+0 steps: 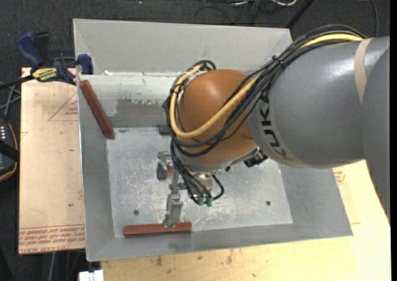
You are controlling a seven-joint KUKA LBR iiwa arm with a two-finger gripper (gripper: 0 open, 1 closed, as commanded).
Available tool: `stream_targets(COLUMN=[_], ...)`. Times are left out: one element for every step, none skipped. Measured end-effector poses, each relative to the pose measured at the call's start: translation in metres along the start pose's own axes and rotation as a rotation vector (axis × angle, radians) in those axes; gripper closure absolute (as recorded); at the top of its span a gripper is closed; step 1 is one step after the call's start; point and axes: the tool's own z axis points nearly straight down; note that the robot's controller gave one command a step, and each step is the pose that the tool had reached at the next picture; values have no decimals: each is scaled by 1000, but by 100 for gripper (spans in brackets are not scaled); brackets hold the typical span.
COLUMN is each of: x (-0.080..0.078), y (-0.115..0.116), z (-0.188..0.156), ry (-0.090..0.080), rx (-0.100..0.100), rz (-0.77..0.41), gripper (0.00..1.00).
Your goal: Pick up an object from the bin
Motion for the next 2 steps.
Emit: stream_targets(x=[-2, -12], y=[-1, -3], z=[-3, 125], ry=[-7, -4], rx=[-1, 0], rz=[4, -366], gripper=[0, 100])
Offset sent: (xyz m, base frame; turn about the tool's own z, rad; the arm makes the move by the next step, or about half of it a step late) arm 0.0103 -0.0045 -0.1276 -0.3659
